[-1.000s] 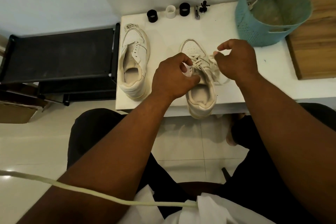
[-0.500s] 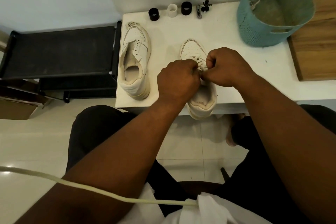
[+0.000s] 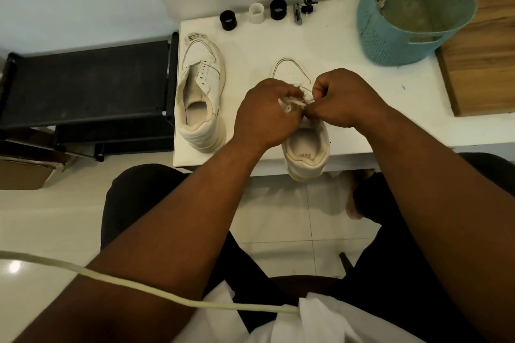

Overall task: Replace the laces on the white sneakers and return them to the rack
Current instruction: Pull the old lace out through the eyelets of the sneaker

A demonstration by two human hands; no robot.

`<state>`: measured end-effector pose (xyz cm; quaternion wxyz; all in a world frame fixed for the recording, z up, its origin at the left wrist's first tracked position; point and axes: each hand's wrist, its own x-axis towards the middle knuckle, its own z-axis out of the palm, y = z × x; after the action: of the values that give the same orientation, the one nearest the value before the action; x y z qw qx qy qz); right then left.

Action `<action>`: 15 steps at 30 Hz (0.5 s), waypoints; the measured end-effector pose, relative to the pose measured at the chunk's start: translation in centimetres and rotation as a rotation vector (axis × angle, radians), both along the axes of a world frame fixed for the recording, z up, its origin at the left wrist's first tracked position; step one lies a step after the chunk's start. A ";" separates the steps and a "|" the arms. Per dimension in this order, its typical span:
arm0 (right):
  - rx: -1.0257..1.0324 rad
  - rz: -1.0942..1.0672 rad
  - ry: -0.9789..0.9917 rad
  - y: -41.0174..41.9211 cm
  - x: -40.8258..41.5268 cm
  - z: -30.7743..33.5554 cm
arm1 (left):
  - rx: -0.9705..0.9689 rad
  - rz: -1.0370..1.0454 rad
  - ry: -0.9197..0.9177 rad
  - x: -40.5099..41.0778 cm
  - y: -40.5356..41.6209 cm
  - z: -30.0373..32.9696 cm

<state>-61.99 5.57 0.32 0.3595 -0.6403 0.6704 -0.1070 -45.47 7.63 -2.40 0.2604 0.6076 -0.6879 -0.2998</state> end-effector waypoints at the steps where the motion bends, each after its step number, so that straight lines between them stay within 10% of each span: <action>1: 0.003 -0.006 -0.014 0.0 0.0 0.0 | -0.001 -0.002 -0.034 -0.1 0.1 0.0; 7: 0.007 -0.006 -0.050 0.2 0.0 0.0 | -0.085 0.077 -0.182 -0.7 0.6 0.0; 15: 0.071 -0.058 -0.119 0.3 -0.1 -0.1 | 0.042 0.384 0.103 0.9 -1.0 -0.4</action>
<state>-62.08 5.89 0.19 0.4178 -0.6000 0.6695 -0.1313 -44.56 6.62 -2.79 0.3347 0.7168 -0.5388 -0.2897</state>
